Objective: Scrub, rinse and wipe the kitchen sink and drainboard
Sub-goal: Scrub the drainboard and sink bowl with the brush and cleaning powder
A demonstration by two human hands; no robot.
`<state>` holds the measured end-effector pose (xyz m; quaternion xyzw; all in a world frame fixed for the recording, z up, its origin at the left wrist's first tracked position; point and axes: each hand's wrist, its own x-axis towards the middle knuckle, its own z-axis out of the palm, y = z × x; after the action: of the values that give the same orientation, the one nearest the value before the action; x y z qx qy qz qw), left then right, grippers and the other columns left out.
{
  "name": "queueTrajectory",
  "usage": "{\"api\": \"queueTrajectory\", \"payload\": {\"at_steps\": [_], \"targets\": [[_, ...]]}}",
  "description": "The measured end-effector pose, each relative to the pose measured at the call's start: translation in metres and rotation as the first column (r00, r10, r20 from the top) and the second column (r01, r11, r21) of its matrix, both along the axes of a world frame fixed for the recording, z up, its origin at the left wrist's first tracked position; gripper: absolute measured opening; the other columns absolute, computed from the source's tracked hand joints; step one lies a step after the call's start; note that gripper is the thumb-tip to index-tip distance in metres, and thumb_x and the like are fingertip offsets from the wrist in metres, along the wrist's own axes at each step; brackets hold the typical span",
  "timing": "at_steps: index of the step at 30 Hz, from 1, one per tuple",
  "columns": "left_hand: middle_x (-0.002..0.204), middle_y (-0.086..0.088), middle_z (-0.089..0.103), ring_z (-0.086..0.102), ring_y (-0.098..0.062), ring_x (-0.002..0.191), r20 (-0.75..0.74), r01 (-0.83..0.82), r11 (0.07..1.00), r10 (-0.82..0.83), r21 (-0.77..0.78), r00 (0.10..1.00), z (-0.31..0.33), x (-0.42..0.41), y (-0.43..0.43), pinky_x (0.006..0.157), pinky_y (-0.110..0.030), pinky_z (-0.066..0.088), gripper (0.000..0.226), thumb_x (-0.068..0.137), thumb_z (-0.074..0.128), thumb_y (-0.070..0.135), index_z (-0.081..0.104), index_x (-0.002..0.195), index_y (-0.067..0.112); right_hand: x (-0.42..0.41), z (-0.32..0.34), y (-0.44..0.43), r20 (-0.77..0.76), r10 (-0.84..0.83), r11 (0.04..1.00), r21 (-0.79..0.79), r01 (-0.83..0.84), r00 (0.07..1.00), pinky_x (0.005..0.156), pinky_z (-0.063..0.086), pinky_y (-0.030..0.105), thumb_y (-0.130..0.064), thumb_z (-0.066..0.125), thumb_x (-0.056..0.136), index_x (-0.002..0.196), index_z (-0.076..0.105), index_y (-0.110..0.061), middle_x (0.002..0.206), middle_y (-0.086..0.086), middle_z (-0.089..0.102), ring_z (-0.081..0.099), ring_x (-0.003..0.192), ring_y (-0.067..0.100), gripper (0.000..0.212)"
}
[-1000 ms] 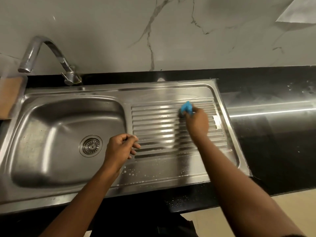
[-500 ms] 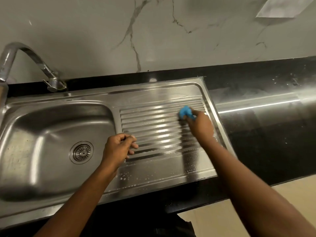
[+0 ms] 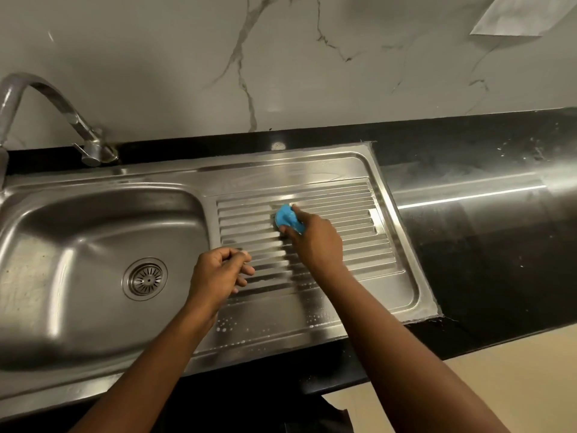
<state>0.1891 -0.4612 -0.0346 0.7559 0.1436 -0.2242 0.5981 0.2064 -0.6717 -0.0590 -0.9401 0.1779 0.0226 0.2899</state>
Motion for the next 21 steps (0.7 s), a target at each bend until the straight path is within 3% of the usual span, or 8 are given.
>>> {"api": "queueTrajectory", "payload": {"at_steps": [4,6,10,18,21], "targets": [[0.081,-0.007,0.079,0.068,-0.021,0.069,-0.005,0.002,1.000,-0.002,0.001,1.000,-0.003,0.002,-0.003,0.062,-0.032,0.052,0.018,0.101,0.065,0.022,0.077,0.095,0.012,-0.008,0.004,-0.058,0.020,-0.110,0.993,-0.051,0.111,0.994,0.057,0.043,0.020,-0.052,0.061,0.100,0.149,0.052,-0.032,0.106,-0.006,0.072,0.060,0.074,0.005,0.055],[0.081,-0.006,0.079,0.068,-0.021,0.069,-0.011,0.004,1.000,-0.004,0.003,1.000,-0.005,0.003,-0.005,0.062,-0.032,0.052,0.018,0.101,0.065,0.023,0.077,0.095,0.012,-0.016,0.006,-0.102,0.030,-0.217,0.971,-0.093,0.219,0.976,0.066,0.049,0.025,-0.046,0.063,0.100,0.148,0.054,-0.027,0.109,-0.001,0.073,0.065,0.083,0.011,0.051],[0.080,-0.007,0.079,0.067,-0.022,0.069,-0.024,0.022,1.000,-0.022,0.001,0.999,-0.008,0.005,-0.012,0.062,-0.033,0.052,0.018,0.102,0.064,0.022,0.077,0.094,0.012,-0.016,0.006,-0.147,0.029,-0.335,0.939,-0.076,0.336,0.942,0.085,0.061,0.050,-0.045,0.066,0.098,0.142,0.058,-0.023,0.116,0.008,0.073,0.071,0.099,0.026,0.049],[0.083,-0.007,0.079,0.069,-0.021,0.070,-0.026,-0.011,1.000,0.011,0.008,1.000,-0.011,0.010,-0.006,0.063,-0.033,0.053,0.020,0.102,0.063,0.024,0.077,0.095,0.012,0.032,0.007,-0.136,-0.008,-0.373,0.917,0.149,0.370,0.928,0.090,0.060,0.043,-0.038,0.069,0.098,0.134,0.064,-0.017,0.116,0.003,0.073,0.071,0.101,0.019,0.042],[0.082,-0.007,0.079,0.068,-0.023,0.070,-0.031,-0.012,1.000,0.013,0.010,0.999,-0.011,0.011,-0.005,0.063,-0.034,0.052,0.020,0.102,0.063,0.023,0.077,0.094,0.012,0.029,0.002,-0.087,-0.005,-0.285,0.937,0.209,0.280,0.958,0.076,0.058,0.031,-0.038,0.067,0.099,0.123,0.066,-0.021,0.097,-0.008,0.071,0.069,0.089,0.010,0.030]]}}
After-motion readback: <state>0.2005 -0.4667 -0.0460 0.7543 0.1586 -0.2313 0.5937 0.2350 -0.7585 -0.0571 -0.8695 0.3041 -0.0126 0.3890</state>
